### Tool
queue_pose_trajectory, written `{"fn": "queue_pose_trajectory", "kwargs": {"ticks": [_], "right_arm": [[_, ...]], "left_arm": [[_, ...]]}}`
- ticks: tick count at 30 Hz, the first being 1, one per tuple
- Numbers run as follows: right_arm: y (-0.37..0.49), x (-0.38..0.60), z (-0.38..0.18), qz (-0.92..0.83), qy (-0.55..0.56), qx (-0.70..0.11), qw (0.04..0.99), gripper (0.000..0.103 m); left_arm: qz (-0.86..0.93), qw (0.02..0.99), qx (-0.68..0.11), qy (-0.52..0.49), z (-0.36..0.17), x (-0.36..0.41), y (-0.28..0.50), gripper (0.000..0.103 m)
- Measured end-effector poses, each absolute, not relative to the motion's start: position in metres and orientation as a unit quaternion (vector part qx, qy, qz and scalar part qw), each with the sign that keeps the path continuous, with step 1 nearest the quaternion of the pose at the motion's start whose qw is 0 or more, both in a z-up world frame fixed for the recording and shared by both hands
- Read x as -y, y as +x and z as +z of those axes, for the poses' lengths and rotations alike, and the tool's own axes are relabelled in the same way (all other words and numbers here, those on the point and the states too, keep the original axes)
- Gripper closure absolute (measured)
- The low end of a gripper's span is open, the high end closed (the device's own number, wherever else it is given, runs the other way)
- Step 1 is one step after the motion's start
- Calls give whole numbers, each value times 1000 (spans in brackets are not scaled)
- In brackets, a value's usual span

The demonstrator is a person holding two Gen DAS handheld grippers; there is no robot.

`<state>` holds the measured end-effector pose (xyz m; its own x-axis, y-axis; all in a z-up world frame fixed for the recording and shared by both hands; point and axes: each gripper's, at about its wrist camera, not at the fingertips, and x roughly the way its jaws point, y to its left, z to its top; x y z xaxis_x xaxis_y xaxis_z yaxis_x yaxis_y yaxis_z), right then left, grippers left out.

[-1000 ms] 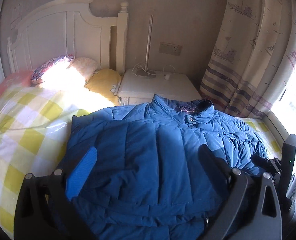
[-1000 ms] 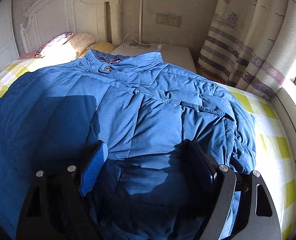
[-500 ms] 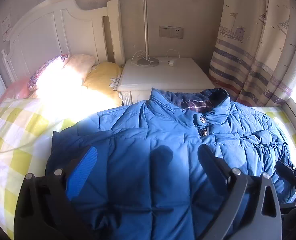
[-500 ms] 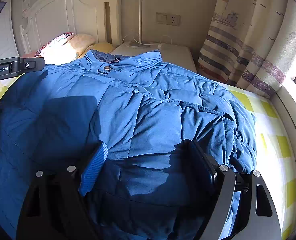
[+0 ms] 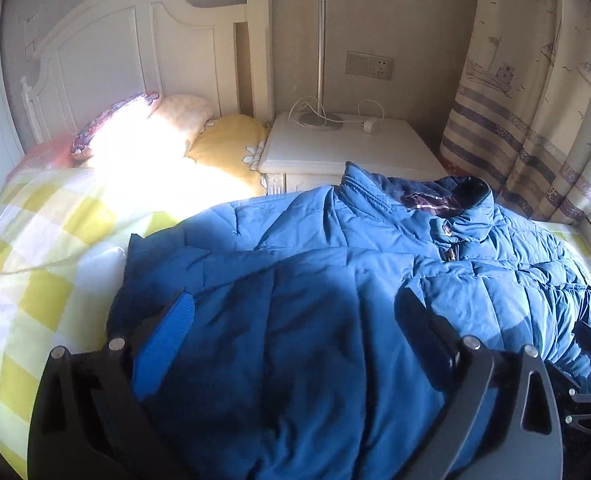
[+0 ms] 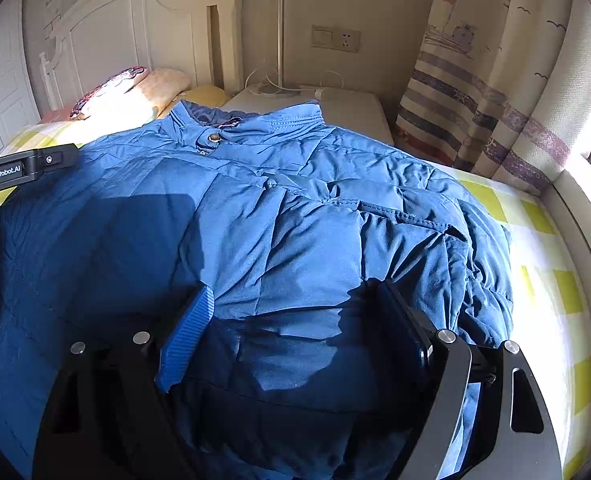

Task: Fold large clothes

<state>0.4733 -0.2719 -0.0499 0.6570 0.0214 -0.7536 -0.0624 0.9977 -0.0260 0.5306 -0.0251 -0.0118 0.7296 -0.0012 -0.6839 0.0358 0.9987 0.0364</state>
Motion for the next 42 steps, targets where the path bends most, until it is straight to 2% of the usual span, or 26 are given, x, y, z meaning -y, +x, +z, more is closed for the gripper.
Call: {"fn": "queue_pose_trajectory", "kwargs": {"ticks": [2,6,10,13,19,23,27,30,34,38,42], "right_arm": [[473,272,-50,25,-21,-414,910,25],[472,272,-49,23,-26,-412,911,25],[470,267,-48,12,-40,-405,913,25],[461,265,-40,-16,-54,-378,924,25],[461,245,-7,-4,-51,-338,940,22],[487,201,-5,21,-90,-349,933,19],[505,172,-49,32,-122,-407,904,17],[503,185,-42,56,-85,-422,901,19],[500,234,-21,-2,-51,-384,922,19],[514,289,-45,-33,-1,-413,910,16],[511,287,-51,-28,-4,-404,914,14]], "left_arm": [[16,932,-361,33,-15,13,517,3],[12,913,-405,33,-49,-7,525,2],[23,916,-397,57,-50,1,521,2],[14,916,-399,40,-50,-5,521,2],[15,917,-397,40,-51,-4,522,2],[15,917,-397,39,-51,-3,522,2],[13,917,-397,32,-51,-5,522,2],[11,918,-396,28,-51,-6,522,2],[12,917,-397,28,-51,-6,522,2],[10,918,-396,30,-51,-6,522,2],[10,918,-396,28,-51,-5,523,2]]}}
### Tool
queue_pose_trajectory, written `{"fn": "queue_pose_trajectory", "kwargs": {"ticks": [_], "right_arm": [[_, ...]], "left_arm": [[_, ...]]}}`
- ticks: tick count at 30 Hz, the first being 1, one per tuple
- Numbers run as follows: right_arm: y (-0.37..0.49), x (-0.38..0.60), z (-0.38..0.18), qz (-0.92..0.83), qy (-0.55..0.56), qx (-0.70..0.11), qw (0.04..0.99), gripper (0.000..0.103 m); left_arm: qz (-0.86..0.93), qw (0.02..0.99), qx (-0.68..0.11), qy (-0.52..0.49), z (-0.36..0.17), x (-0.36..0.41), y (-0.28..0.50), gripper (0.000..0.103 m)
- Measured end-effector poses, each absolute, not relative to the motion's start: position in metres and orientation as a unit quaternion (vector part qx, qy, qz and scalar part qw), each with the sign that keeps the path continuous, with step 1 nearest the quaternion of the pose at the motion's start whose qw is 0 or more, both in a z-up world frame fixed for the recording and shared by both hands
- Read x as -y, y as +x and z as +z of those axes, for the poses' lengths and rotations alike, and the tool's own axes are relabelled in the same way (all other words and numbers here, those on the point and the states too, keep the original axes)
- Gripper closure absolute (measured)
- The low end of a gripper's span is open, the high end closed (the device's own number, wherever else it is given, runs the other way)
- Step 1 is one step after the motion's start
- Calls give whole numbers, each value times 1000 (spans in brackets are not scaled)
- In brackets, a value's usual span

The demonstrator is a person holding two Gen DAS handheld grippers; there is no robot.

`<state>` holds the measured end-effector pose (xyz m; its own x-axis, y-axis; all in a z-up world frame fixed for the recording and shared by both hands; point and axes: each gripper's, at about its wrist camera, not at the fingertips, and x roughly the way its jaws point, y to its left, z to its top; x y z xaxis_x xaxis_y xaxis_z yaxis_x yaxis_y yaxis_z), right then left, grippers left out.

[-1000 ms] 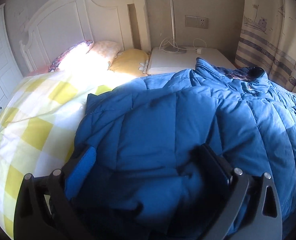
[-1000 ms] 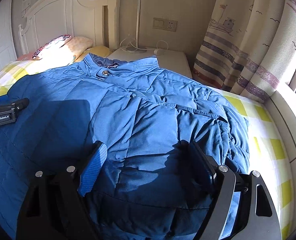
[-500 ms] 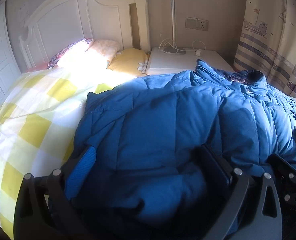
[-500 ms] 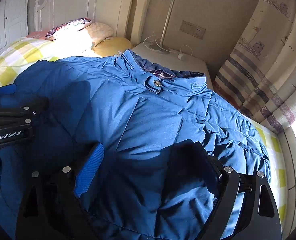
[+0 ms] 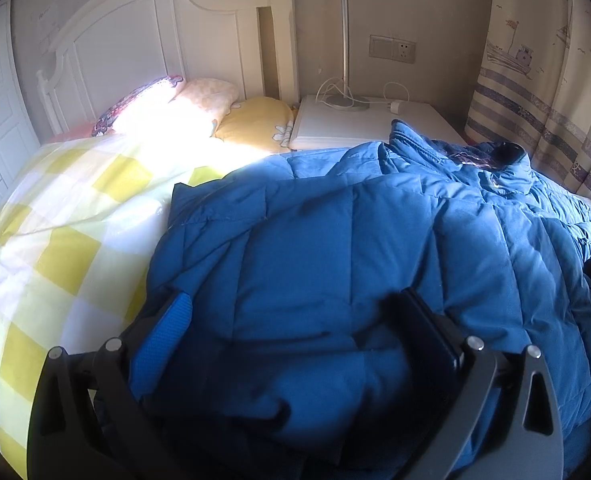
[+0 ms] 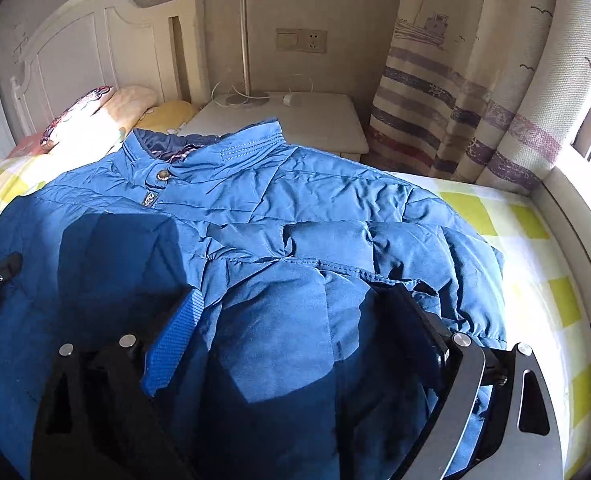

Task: Fold large clothes

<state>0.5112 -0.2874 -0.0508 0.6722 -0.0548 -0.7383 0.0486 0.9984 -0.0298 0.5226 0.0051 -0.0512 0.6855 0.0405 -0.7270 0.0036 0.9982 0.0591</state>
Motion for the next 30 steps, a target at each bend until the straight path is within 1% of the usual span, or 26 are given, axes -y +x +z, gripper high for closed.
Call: {"fn": "queue_pose_trajectory", "kwargs": {"ticks": [5,9,12,14,17,19,22,23,25,28,30], "right_arm": [[507,301,-51,-8,38,-392,919,14],[495,288,-40,-24,9,-388,921,14],[450,269,-15,4,25,-353,935,14],[417,250,-9,23,3,-350,936,14],[383,218,-24,50,-62,-383,920,13],[372,209,-41,52,-91,-400,911,13],[368,218,-49,39,-67,-407,910,13],[369,221,-49,28,-60,-408,910,13],[375,221,-59,23,-61,-429,901,14],[378,217,-64,21,-69,-443,894,14],[377,219,-65,23,-63,-444,894,13]], "left_arm": [[6,917,-398,19,-51,-6,523,2],[6,919,-395,11,-51,-10,521,2],[4,919,-394,5,-50,-12,521,2],[4,918,-396,6,-51,-13,521,2],[7,916,-401,10,-49,-12,520,2],[33,919,-393,14,-39,-10,507,4],[-37,930,-366,-24,-11,5,464,3],[-59,930,-362,-18,-5,14,449,3],[-75,929,-360,34,-5,40,425,3],[-63,904,-400,136,-43,77,415,2],[-51,894,-415,159,-64,84,416,2]]}}
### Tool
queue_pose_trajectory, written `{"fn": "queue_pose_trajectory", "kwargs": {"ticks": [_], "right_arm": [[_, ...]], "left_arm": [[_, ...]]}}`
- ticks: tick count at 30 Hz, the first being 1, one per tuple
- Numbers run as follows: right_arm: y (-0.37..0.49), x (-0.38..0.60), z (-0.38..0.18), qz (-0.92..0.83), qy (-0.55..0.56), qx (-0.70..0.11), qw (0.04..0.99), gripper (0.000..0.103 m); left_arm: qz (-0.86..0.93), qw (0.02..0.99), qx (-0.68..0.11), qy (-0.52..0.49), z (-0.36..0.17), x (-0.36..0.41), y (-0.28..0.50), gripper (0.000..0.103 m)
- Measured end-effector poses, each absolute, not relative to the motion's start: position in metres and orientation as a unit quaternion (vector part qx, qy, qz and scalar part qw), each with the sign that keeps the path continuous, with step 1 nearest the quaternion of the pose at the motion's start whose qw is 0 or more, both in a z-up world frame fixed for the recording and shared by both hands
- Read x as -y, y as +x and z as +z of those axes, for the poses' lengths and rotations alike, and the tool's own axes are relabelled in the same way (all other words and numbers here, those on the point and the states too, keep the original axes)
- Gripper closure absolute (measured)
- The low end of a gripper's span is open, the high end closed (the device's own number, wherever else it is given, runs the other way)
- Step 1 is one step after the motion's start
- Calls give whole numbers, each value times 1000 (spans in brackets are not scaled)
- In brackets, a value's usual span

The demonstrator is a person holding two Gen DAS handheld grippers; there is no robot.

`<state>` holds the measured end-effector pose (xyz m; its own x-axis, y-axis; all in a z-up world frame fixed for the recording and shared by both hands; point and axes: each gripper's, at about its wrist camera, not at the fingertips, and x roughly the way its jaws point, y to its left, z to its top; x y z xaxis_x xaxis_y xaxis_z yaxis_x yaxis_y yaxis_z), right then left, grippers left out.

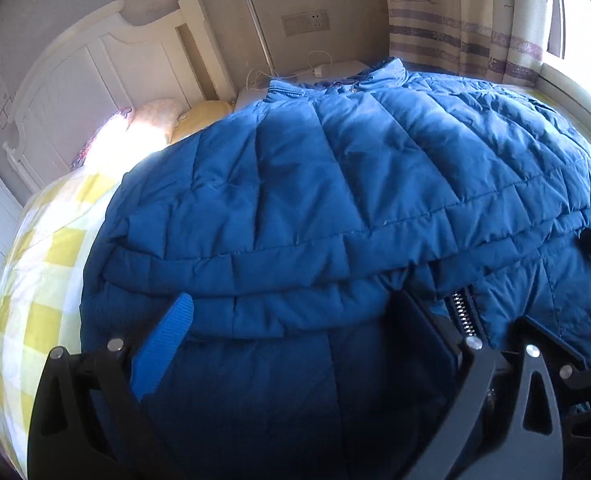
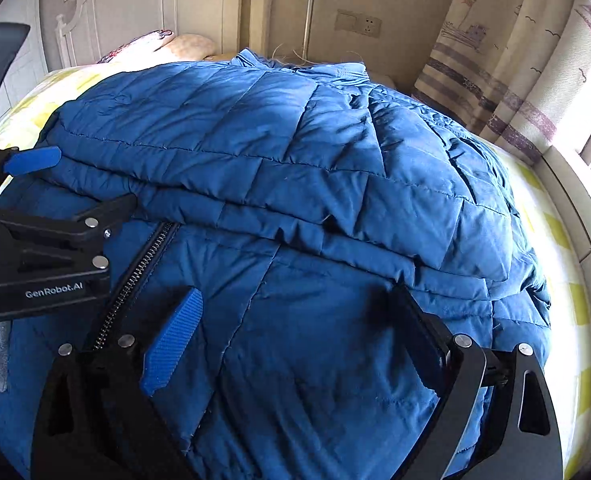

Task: Fold large clothes

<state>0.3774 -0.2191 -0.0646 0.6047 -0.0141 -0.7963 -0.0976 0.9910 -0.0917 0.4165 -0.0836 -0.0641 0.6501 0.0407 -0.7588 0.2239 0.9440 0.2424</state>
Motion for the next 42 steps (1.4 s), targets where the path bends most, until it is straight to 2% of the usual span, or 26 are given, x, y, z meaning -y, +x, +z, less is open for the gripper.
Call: {"fn": "queue_pose_trajectory", "kwargs": {"ticks": [7,12,15,17,20,24,29,32,34,36,42], "right_arm": [[384,230,-63,37,-52,-470,881,11],[362,282,-51,-37,-58,-448,891,11],[353,331,-65,-24,42,-448,892,9],[354,335,-65,-24,53,-449,892,8],[357,324,-66,-41,16,-451,892,7],[346,328,-57,-61,29,-428,902,8],[301,279,-26,-26,-8,-374,927,7],[289,230,-32,37,-69,-392,916,7],[291,204,-57,38,-123,-431,893,7],[292,202,-61,20,-127,-429,894,5],[290,219,-59,9,-90,-442,892,5]], "left_arm": [[-44,891,-428,147,-64,68,417,2],[-3,904,-409,123,-55,8,398,2],[7,898,-440,2,-54,-45,406,3],[13,887,-461,-27,-60,-57,414,3],[33,880,-474,12,-66,-45,422,2],[41,883,-466,23,-64,-41,418,2],[45,920,-390,-5,-30,-35,371,3],[2,916,-400,31,-27,3,345,3],[-12,907,-414,78,-43,31,334,2],[-2,895,-429,121,-64,47,333,2],[-9,892,-447,64,-64,19,333,2]]}}
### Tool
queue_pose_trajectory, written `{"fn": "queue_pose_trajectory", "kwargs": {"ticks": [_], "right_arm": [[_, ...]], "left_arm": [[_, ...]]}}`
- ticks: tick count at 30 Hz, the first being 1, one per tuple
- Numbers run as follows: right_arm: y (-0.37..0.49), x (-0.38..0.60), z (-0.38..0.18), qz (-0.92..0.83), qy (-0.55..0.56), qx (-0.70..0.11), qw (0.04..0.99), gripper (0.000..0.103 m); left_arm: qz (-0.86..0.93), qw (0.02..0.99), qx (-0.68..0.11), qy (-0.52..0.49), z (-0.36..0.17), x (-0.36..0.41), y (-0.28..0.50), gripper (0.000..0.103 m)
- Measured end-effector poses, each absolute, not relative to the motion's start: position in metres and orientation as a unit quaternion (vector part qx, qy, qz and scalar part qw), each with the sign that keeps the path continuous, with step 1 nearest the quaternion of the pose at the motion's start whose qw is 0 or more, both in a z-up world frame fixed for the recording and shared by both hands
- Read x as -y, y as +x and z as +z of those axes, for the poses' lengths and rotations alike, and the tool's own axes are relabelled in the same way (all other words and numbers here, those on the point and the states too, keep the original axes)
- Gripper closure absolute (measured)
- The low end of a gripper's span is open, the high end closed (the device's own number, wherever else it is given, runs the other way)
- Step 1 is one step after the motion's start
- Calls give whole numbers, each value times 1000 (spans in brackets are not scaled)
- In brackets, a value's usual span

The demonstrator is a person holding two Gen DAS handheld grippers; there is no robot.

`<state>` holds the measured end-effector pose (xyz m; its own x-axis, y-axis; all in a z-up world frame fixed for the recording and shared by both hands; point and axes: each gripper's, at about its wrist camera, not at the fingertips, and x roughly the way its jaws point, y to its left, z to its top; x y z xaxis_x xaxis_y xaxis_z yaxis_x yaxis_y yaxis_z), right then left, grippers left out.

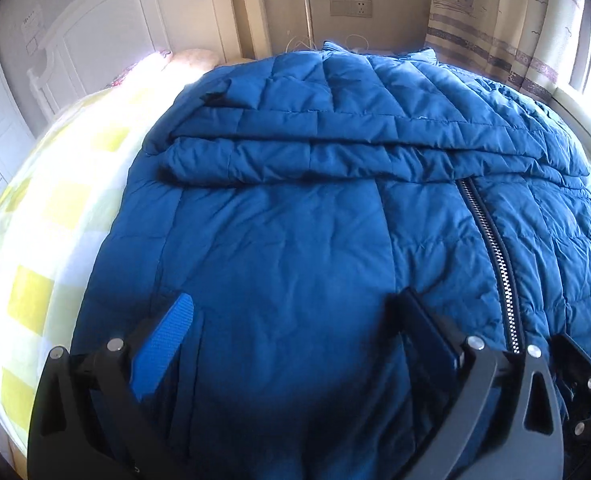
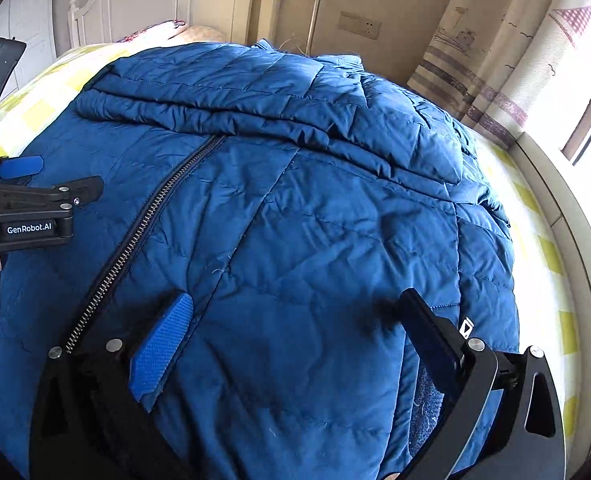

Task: Fold large clothes
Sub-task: 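Slide both grippers along the jacket toward the ribbed knit hem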

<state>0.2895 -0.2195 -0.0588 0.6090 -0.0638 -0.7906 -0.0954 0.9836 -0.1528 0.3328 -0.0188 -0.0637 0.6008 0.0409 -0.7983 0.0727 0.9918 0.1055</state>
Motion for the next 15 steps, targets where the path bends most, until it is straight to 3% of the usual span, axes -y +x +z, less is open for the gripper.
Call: {"fn": "queue_pose_trajectory", "kwargs": {"ticks": [4,11,15], "right_arm": [[256,242,-51,-22,-67,-421,904,5],[231,284,-62,-55,-9,-436,898,5],[202,262,-46,-30,-21,-391,920,5]], "left_arm": [[36,916,-396,47,-51,-18,297,2],[49,896,-441,-29,-59,-75,286,3],[46,913,-406,1,-44,-61,259,3]]}}
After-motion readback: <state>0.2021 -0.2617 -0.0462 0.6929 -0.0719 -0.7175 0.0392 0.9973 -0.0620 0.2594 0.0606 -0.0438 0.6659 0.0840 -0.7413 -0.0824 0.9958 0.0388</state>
